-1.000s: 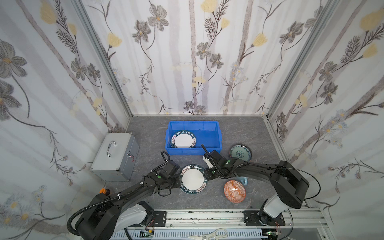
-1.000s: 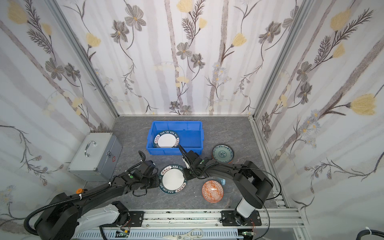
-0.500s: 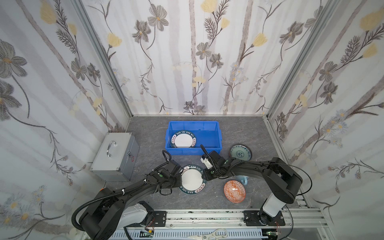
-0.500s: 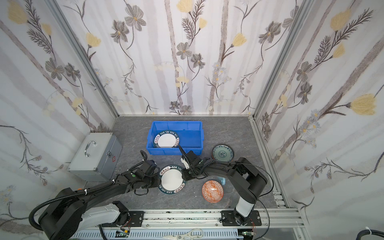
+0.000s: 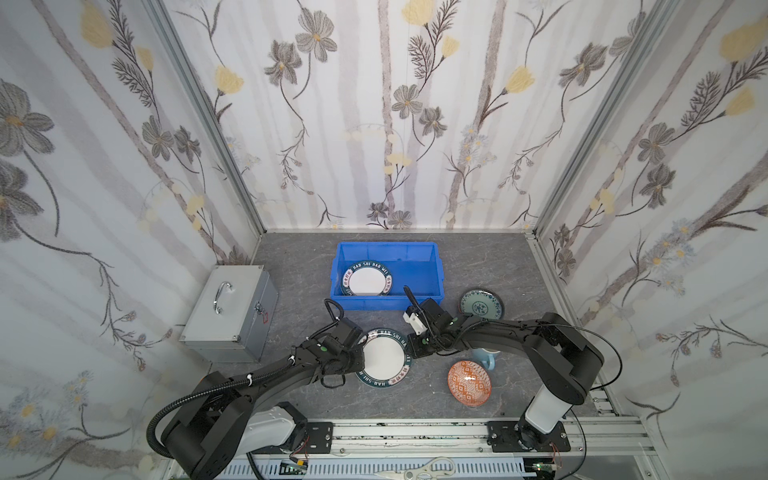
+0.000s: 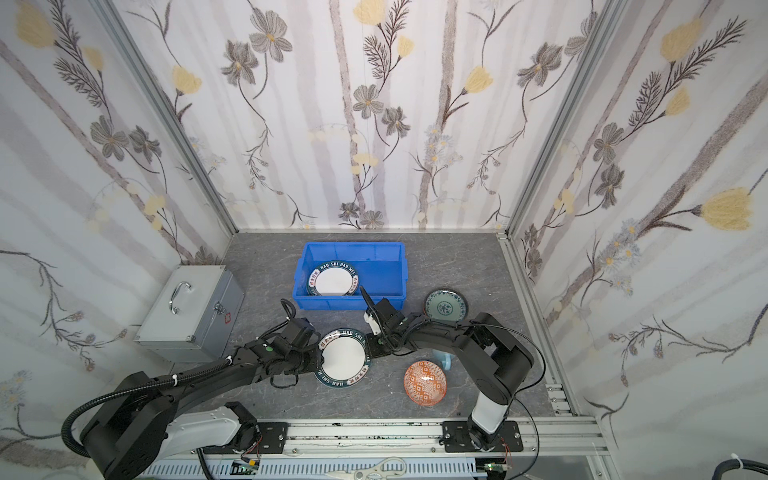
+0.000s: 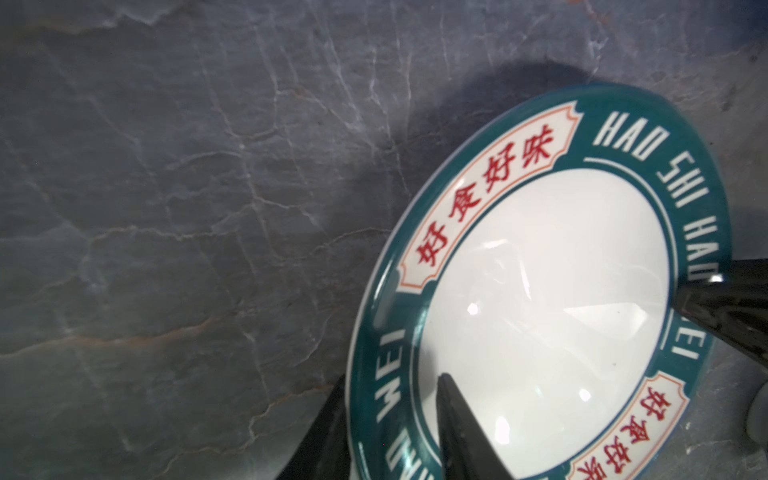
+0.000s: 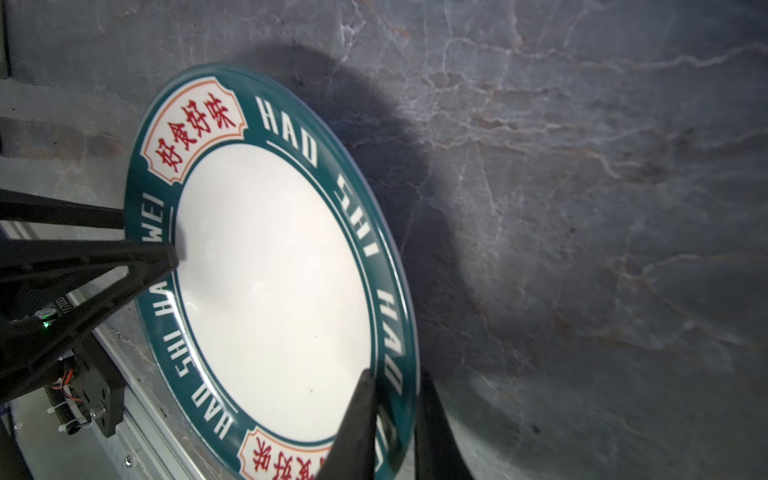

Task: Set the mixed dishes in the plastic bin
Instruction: 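Pinch the remaining green-rimmed plate rim with both grippers and tilt it up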

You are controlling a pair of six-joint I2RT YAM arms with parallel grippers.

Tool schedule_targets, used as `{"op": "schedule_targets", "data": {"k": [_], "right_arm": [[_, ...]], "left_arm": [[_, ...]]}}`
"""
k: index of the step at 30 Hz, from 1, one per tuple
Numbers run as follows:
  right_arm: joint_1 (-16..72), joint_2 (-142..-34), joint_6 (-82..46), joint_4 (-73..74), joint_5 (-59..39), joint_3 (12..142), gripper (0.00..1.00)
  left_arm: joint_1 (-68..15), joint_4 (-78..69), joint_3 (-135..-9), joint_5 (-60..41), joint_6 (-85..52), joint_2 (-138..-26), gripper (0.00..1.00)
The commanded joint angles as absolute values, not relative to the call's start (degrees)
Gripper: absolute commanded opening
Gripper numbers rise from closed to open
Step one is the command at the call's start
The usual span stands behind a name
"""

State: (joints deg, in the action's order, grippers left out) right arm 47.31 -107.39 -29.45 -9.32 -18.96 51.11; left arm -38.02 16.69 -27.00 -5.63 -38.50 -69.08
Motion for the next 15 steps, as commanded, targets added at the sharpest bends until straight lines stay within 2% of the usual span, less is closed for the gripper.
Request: {"op": "schedule_targets", "data": {"k": [1, 3, 8, 10, 15], "right_arm": [[47.9, -107.0, -26.4, -6.6, -22.9, 51.3, 0.06], [46.0, -106.8, -26.4, -6.5, -23.2, 51.4, 0.05], [45.4, -106.2, -26.2, -6.8, -24.3, 51.7, 0.02], [45.1, -105.9, -26.1, -7.2, -24.4, 51.9, 0.02], [44.7, -105.2, -25.6, -8.5, -24.9, 53.1, 0.02]], "left_arm": [[-38.1, 16.1, -27.3, -6.4, -37.5, -68.7, 0.59], [-38.1, 16.4, -27.3, -6.3, -37.2, -68.4, 0.73], [-38.1, 17.6, -27.4, -5.8, -37.0, -67.2, 0.95], [-38.1, 18.2, -27.5, -5.4, -36.8, -66.1, 1.0], [-38.1, 22.1, -28.5, -2.8, -36.6, -62.1, 1.0]]}}
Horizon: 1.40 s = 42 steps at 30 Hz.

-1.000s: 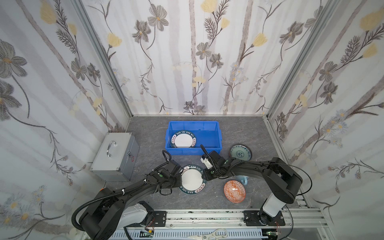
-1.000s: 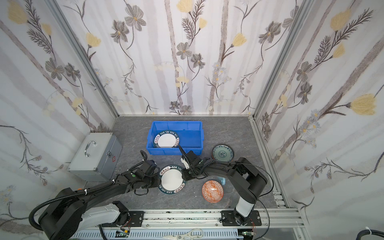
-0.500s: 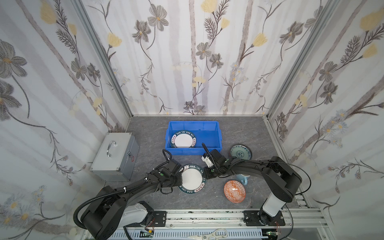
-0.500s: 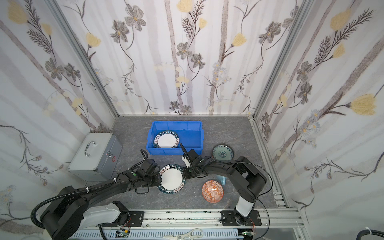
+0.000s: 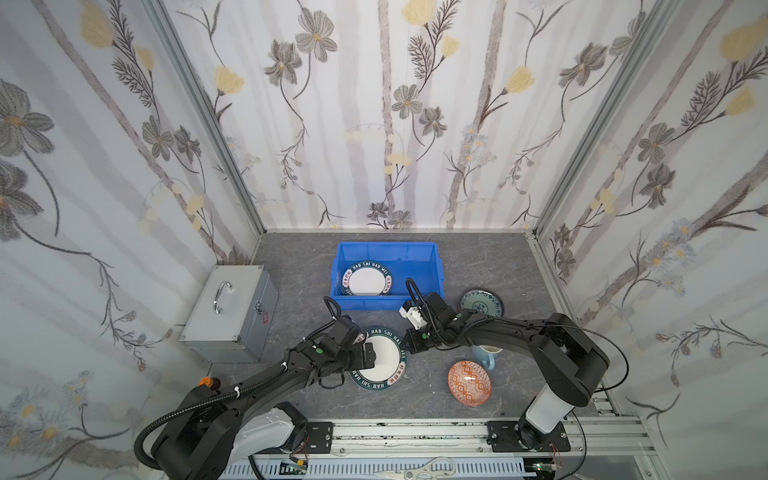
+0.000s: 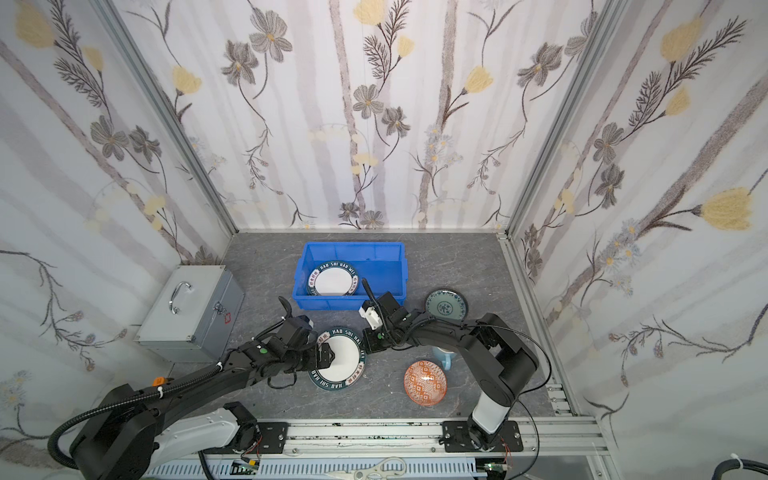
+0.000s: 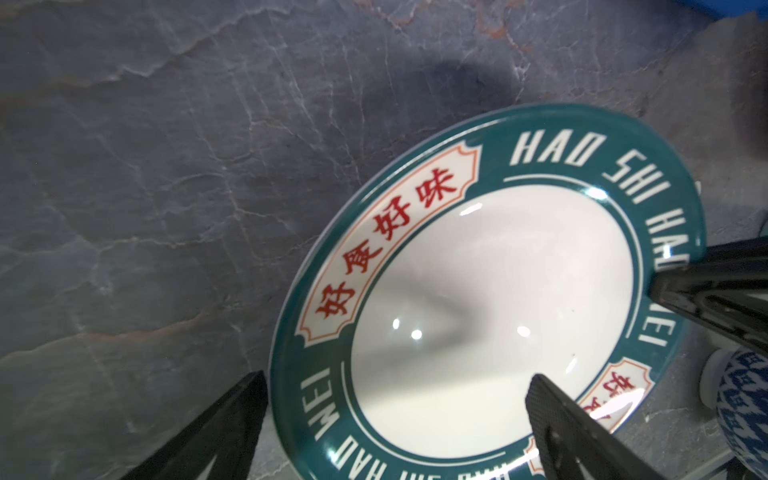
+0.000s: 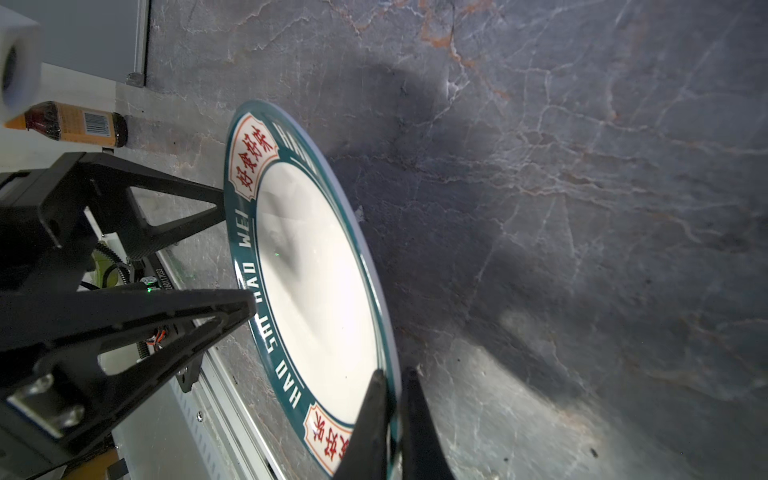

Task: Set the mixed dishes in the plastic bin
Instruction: 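Pinch the remaining green-rimmed plate rim with both grippers and tilt it up, then carry the green-rimmed plate into the blue bin with the right gripper while the left withdraws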

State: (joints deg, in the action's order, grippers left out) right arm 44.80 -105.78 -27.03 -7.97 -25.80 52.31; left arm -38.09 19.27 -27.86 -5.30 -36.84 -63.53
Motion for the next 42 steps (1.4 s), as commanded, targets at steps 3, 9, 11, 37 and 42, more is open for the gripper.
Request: {"op": "schedule_targets", "data": {"k": [3, 9, 11, 37, 42], "right_arm": [[44.5, -105.0, -25.3, -9.1, -25.2, 54.0, 0.01], [44.4, -104.8, -25.2, -9.9, -26.5, 55.4, 0.01], [44.4, -104.6, -25.3, -9.9, -27.1, 56.0, 0.0], [40.1, -101.8, -23.5, -17.4, -31.3, 72.0, 0.0], [36.5, -106.3, -22.2, -20.1, -32.4, 81.9, 0.0]], "left_arm": [[-38.0, 23.8, -28.5, -1.1, -37.1, -58.9, 1.0], [-37.9, 28.5, -28.7, 3.6, -39.0, -50.5, 1.0], [-38.0, 30.3, -28.6, 5.5, -39.4, -47.2, 1.0], [-37.0, 41.0, -34.2, 16.7, -39.5, -31.9, 1.0], [-36.3, 40.7, -39.6, 17.2, -36.3, -35.9, 1.0]]}}
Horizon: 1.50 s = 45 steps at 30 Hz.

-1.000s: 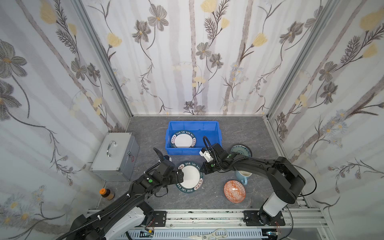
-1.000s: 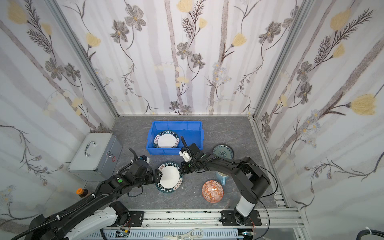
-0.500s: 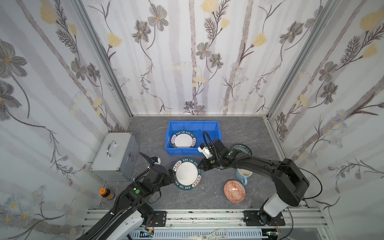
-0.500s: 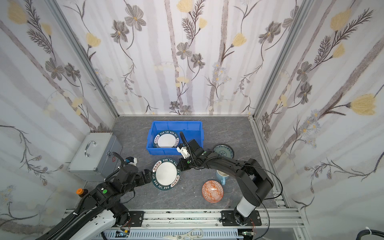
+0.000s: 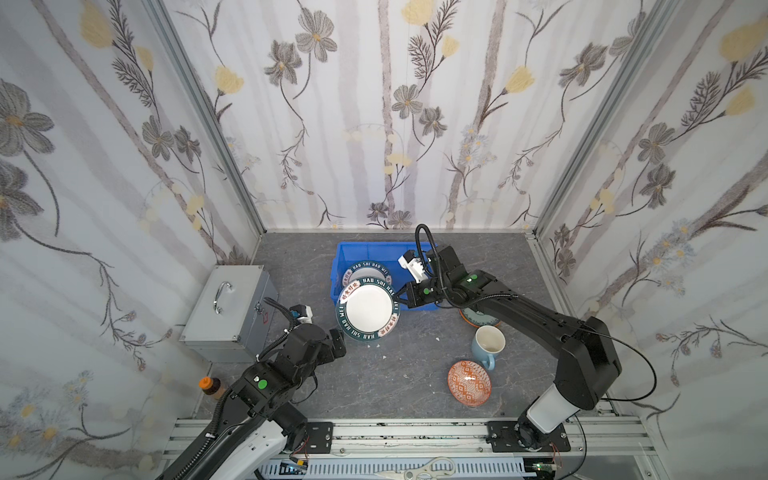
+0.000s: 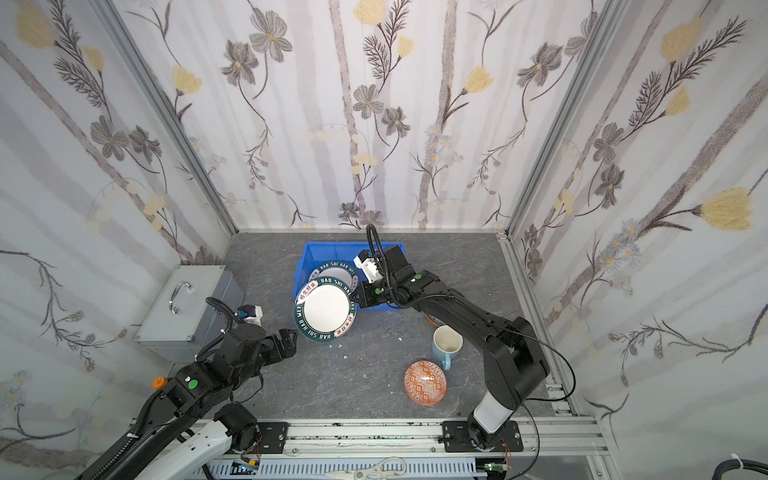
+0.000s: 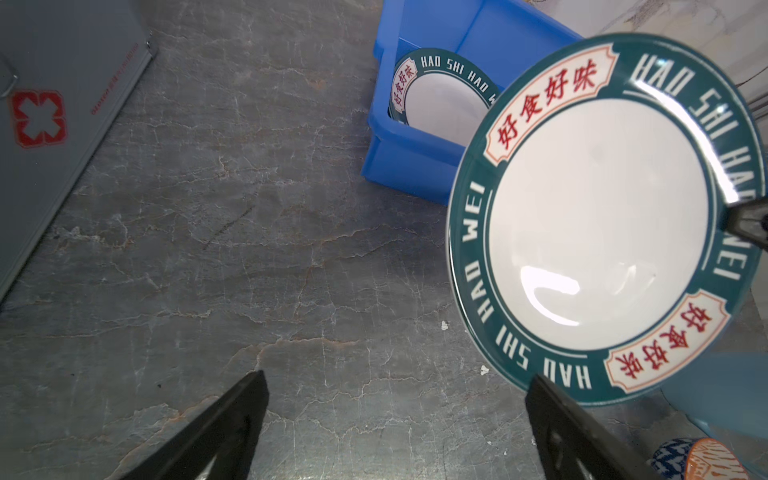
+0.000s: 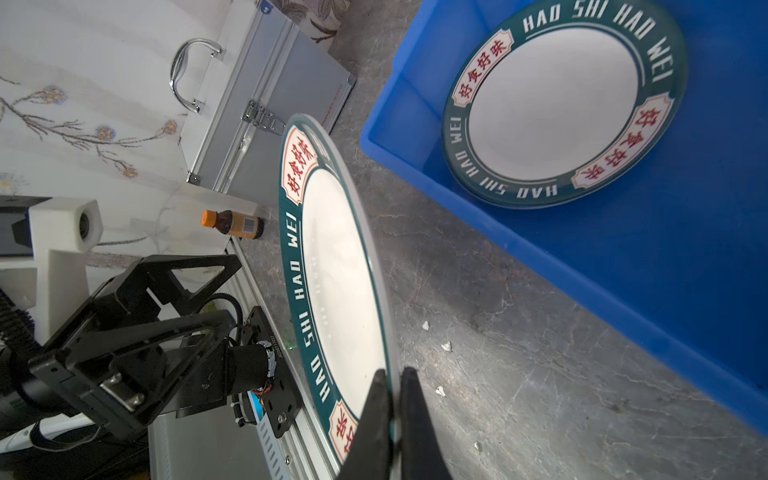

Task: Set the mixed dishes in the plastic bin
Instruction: 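Carry the green-rimmed plate into the blue bin with the right gripper while the left withdraws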

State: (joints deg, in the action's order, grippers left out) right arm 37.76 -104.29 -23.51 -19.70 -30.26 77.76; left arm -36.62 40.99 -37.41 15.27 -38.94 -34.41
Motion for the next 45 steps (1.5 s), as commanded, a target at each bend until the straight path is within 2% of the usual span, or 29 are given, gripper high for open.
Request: {"op": "schedule_targets", "data": {"k": [1, 6, 14, 21, 27, 39, 45], "right_arm": [[35.7, -107.7, -22.0, -20.5, -32.7, 84.2, 0.0], [32.6, -115.1, -22.0, -22.0, -33.6, 94.5, 0.0], [30.1, -130.1, -22.8, -23.5, -33.4, 111.0, 0.0], [28.9, -141.7, -24.7, -23.7, -34.4, 122.7, 0.0], [27.6, -146.6, -26.9, -21.1, -36.7, 123.7, 0.0], [27.5, -149.4, -25.7, -23.5, -36.6, 123.6, 0.0], [27.4, -150.4, -24.6, -25.4, -34.7, 123.6, 0.04]], "left_arm": [[-35.9, 40.4, -41.0, 17.2, -35.5, -36.9, 1.0], [-33.3, 38.8, -46.4, 14.9, -31.5, -42.0, 1.0], [-27.6, 36.7, -54.7, 5.5, -26.3, -51.8, 1.0], [-24.9, 34.4, -57.8, 0.7, -25.6, -58.3, 1.0], [-23.7, 33.1, -56.6, 0.2, -25.7, -59.3, 1.0], [-22.5, 31.3, -54.8, -1.5, -26.3, -60.8, 1.0], [-22.4, 29.7, -53.5, -1.4, -26.5, -61.4, 1.0]]}}
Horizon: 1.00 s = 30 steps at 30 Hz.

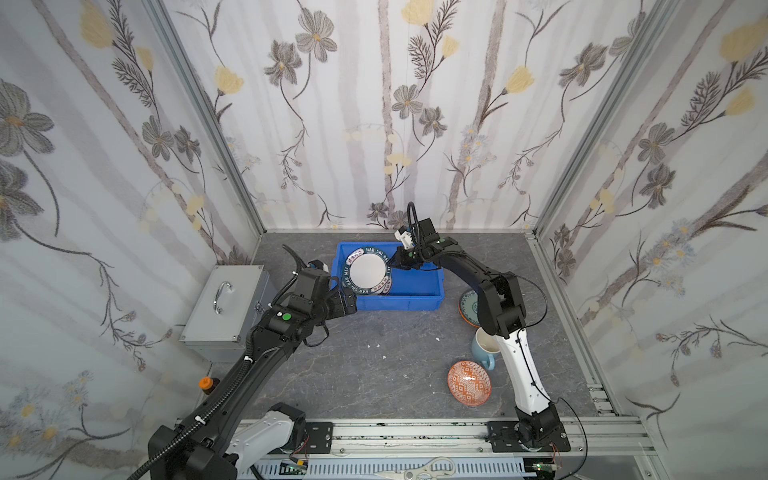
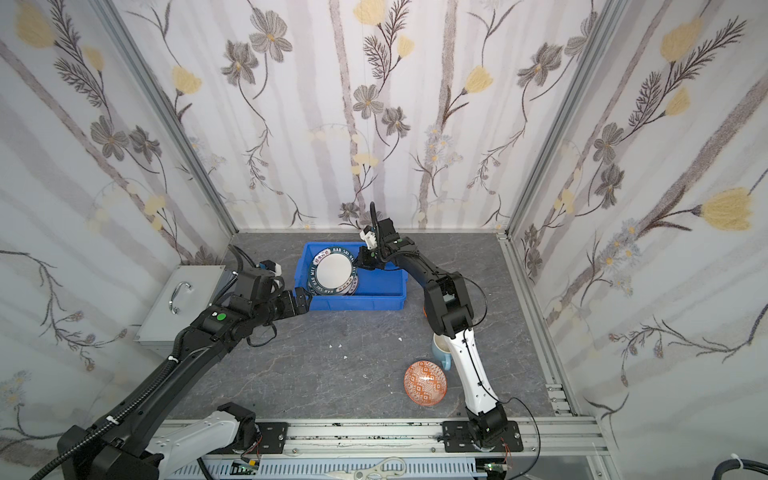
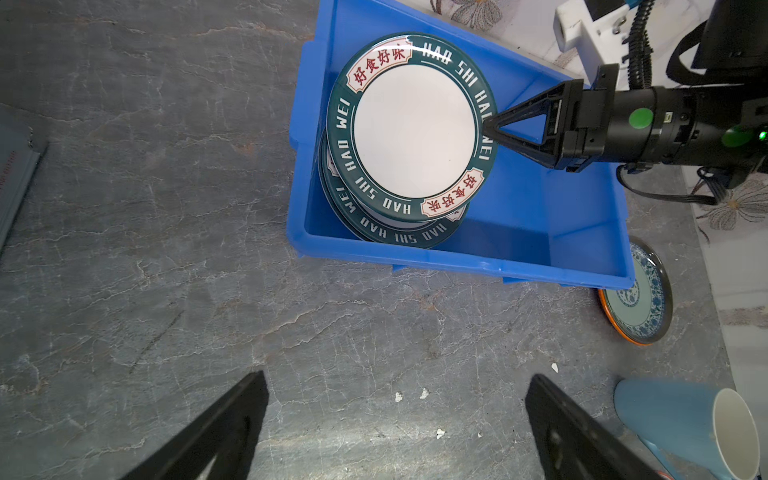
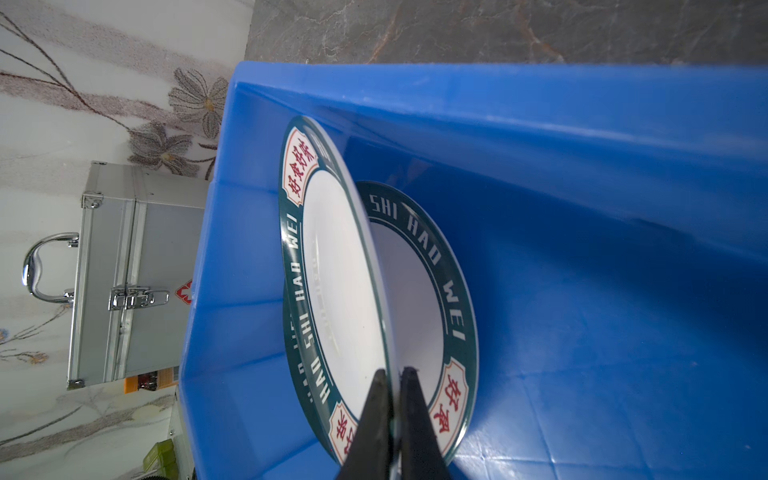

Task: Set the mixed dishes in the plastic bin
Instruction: 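Carry the green-rimmed plate into the blue bin with the right gripper while the left withdraws, then lower the green-rimmed plate onto the stack in the bin and open the right gripper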

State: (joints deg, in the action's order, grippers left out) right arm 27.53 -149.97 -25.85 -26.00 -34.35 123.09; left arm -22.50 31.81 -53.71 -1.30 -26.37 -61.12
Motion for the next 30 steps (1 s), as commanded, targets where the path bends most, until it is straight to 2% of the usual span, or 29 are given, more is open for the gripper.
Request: {"op": "schedule_targets", "data": {"k": [1, 7, 11, 14, 23, 25, 28, 30], "right_arm": [[27.4, -150.6, -24.6, -25.6, -34.5, 123.6, 0.05], [27.5, -151.6, -24.4, -26.3, -34.4, 123.6, 0.14], [27.5, -151.7, -23.8, -27.3, -33.7, 123.6, 0.28], [27.4, -151.2, -23.0, -28.5, -31.6, 123.6, 0.33], [27.2, -149.0, -19.9, -32.6, -26.7, 123.1, 0.35], [27.2, -148.6, -19.6, -32.7, -26.3, 122.5, 0.33], [27.3, -148.8, -19.9, -31.7, -26.3, 122.4, 0.25], [27.3, -149.3, -20.9, -30.5, -26.3, 122.4, 0.23]], "left_arm": [[-22.4, 29.5, -53.5, -1.6, -26.5, -61.7, 1.0], [-22.3, 28.9, -53.0, -2.0, -26.6, -61.9, 1.0], [-22.3, 29.0, -52.7, -1.9, -26.7, -61.9, 1.0], [-22.3, 28.8, -52.6, -2.2, -26.8, -61.9, 1.0], [-22.2, 28.4, -51.5, -2.6, -27.3, -61.5, 1.0], [-22.2, 28.3, -51.4, -2.9, -27.5, -61.4, 1.0], [-22.2, 28.6, -51.2, -2.9, -27.6, -61.2, 1.0], [-22.2, 29.0, -51.1, -2.6, -27.6, -60.6, 1.0]]}}
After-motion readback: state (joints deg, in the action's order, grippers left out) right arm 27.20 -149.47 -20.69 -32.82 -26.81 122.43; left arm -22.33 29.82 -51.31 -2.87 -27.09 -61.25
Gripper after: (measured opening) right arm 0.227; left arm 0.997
